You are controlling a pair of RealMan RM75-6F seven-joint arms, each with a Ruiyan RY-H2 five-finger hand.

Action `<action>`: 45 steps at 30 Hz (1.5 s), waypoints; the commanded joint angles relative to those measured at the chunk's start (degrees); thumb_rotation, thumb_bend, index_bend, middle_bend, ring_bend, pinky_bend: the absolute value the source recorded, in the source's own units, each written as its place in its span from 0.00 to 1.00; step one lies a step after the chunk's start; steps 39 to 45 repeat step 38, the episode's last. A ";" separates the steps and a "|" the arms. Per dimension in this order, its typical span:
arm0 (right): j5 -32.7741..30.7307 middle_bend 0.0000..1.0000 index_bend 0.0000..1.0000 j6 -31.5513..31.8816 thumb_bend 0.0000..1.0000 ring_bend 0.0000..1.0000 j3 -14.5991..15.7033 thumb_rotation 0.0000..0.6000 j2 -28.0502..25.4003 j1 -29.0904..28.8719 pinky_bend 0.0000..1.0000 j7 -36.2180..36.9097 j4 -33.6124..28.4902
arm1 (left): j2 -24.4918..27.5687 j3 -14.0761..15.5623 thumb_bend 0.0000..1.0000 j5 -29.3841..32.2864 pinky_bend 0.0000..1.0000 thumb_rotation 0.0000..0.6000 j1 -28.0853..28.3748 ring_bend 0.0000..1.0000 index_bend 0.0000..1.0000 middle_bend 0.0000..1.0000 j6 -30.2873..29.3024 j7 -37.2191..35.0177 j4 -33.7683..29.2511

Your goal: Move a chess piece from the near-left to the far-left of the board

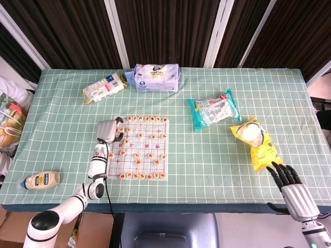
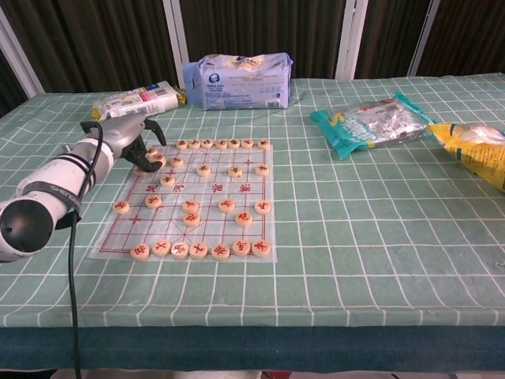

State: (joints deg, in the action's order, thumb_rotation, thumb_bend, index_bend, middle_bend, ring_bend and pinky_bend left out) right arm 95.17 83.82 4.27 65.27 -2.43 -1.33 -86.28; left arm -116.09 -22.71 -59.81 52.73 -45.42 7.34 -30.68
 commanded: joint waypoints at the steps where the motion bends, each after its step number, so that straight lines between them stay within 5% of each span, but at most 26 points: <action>1: 0.08 0.00 0.00 -0.06 0.22 0.00 0.06 1.00 0.01 -0.02 0.00 0.01 0.06 | 2.11 0.85 0.34 -1.77 1.00 1.00 -1.26 1.00 0.32 1.00 -3.12 -0.62 -4.40; 6: 0.45 0.00 0.00 -0.04 0.23 0.00 0.22 1.00 -0.14 -0.09 0.00 0.19 0.17 | 7.31 3.72 0.34 -6.82 1.00 1.00 -5.22 1.00 0.30 1.00 -11.19 -1.81 -14.27; 8: 0.72 0.00 0.00 0.38 0.23 0.00 0.28 1.00 -0.42 0.01 0.00 0.58 0.24 | 15.84 8.91 0.35 -14.85 0.98 1.00 -11.89 0.94 0.26 0.92 -21.88 -4.59 -27.88; 9: 0.96 0.00 0.00 0.66 0.23 0.00 0.35 1.00 -0.58 0.09 0.00 0.75 0.26 | 23.25 13.60 0.36 -20.37 0.93 1.00 -16.46 0.80 0.23 0.78 -27.34 -5.62 -37.27; 12: 1.73 0.00 0.00 1.63 0.22 0.00 0.59 1.00 -0.72 0.45 0.00 0.79 0.23 | 36.76 20.99 0.37 -27.79 0.65 1.00 -23.66 0.32 0.16 0.34 -34.72 -7.30 -54.26; 13: 2.03 0.00 0.00 1.85 0.22 0.00 0.71 1.00 -0.74 0.53 0.00 0.74 0.18 | 39.94 23.31 0.37 -30.28 0.59 1.00 -25.61 0.27 0.16 0.29 -36.97 -8.30 -57.60; 16: 3.04 0.00 0.00 2.34 0.22 0.00 1.22 1.00 -0.79 0.76 0.00 0.36 0.01 | 45.31 29.11 0.38 -38.87 0.43 1.00 -33.14 0.18 0.12 0.22 -49.01 -10.68 -57.42; 19: 3.50 0.00 0.00 2.41 0.22 0.00 1.52 1.00 -0.85 0.91 0.00 -0.52 -0.03 | 42.56 29.14 0.39 -37.17 0.34 1.00 -41.74 0.13 0.10 0.17 -59.95 -11.17 -48.09; 23: 3.54 0.00 0.00 2.33 0.22 0.00 1.55 1.00 -0.48 1.07 0.00 -1.93 -0.55 | 45.01 31.44 0.40 -38.87 0.20 1.00 -43.44 0.05 0.04 0.09 -59.67 -17.36 -48.11; 30: 4.86 0.00 0.00 3.48 0.22 0.00 1.99 1.00 -0.42 1.54 0.00 -2.36 -0.16 | 50.14 32.86 0.40 -34.00 0.20 1.00 -43.28 0.04 0.00 0.05 -48.20 -12.43 -54.80; 45: 4.82 0.00 0.00 3.75 0.22 0.00 1.85 1.00 -0.32 1.65 0.00 -1.89 0.48 | 50.73 31.75 0.40 -35.04 0.20 1.00 -43.80 0.04 0.00 0.04 -46.74 -10.41 -56.82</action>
